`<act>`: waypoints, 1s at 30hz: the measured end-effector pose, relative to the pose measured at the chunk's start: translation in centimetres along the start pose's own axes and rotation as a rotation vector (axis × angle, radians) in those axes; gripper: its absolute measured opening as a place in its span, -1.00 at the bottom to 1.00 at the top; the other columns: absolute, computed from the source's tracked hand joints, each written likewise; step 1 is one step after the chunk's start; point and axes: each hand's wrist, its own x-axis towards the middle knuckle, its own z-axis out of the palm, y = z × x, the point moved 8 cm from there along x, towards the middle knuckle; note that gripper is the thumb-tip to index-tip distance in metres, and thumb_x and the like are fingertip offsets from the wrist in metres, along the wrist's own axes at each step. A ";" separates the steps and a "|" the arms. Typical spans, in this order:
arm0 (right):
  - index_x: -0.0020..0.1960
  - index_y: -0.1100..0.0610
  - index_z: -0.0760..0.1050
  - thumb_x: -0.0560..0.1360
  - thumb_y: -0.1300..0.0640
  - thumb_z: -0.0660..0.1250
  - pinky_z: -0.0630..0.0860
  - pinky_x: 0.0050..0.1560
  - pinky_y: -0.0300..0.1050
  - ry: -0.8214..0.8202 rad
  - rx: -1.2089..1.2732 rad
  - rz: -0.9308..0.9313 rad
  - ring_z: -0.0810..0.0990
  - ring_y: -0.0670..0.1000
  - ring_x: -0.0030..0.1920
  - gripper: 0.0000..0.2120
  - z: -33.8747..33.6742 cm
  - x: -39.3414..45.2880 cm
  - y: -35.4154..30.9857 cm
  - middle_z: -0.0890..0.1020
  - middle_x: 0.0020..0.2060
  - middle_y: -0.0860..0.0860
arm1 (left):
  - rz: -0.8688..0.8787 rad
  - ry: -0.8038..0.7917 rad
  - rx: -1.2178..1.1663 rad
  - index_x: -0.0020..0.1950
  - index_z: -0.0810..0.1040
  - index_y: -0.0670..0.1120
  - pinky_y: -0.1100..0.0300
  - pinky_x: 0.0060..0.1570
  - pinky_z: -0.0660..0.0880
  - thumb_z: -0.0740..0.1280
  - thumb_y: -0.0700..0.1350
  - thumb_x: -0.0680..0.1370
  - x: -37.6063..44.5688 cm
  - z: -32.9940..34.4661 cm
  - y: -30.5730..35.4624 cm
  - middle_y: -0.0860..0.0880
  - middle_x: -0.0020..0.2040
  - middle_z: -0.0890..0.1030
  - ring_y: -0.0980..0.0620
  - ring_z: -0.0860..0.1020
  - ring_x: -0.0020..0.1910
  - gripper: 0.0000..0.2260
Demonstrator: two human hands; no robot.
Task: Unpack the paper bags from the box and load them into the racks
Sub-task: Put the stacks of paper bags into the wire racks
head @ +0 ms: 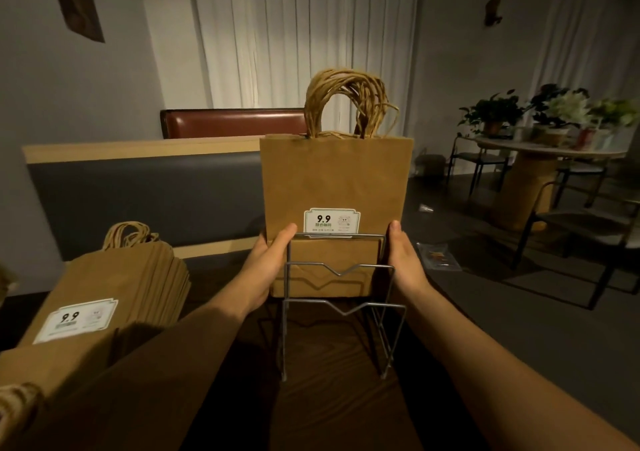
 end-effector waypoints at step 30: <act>0.26 0.23 0.43 0.51 -0.13 0.41 0.53 -0.21 -0.05 -0.676 -0.087 0.452 0.61 0.02 -0.11 -0.48 19.5 -42.0 -8.1 0.62 -0.07 0.06 | -0.387 0.241 0.496 0.45 0.38 -0.15 -0.01 0.04 0.58 0.38 -0.14 0.57 -40.7 -24.8 0.3 -0.18 0.18 0.62 -0.12 0.61 0.13 -0.54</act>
